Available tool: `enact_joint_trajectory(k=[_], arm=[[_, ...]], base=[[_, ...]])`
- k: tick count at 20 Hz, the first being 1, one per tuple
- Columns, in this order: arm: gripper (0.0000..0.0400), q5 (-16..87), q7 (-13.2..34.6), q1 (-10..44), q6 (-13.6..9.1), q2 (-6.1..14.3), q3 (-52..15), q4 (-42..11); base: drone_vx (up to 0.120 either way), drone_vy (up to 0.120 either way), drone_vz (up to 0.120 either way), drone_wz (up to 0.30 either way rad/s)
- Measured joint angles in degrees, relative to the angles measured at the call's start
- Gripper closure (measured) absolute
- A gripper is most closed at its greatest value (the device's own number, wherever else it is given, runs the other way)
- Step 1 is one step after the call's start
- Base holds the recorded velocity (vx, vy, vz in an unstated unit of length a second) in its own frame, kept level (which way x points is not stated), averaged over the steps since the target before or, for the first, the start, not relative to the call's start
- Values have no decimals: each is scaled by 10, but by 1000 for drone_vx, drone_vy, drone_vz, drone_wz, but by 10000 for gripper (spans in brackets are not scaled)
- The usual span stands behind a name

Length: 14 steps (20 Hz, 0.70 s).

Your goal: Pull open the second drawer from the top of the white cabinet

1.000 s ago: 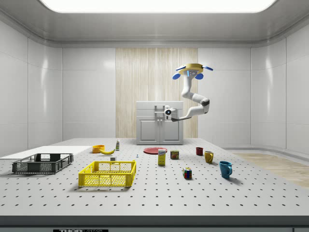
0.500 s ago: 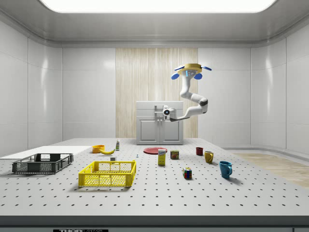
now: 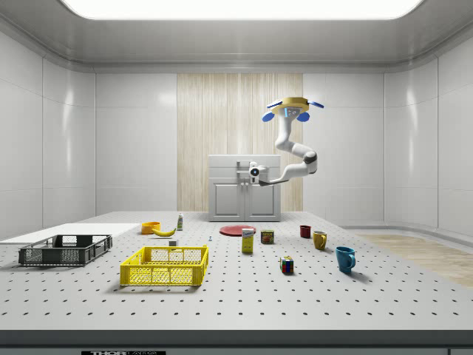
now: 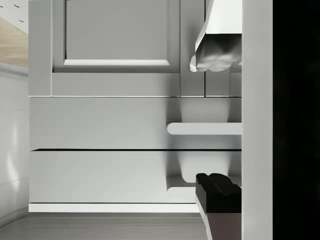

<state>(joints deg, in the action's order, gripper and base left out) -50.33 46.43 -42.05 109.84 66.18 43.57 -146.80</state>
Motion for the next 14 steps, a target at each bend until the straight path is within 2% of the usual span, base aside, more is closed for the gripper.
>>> enact_joint_trajectory(k=[5, 14], arm=[[100, -26, -9, -11, 29, -7, -24, -14], [100, -68, -26, -27, 69, -22, -59, -27]], base=[[0, 0, 0, 0], [0, 0, 0, 0]])
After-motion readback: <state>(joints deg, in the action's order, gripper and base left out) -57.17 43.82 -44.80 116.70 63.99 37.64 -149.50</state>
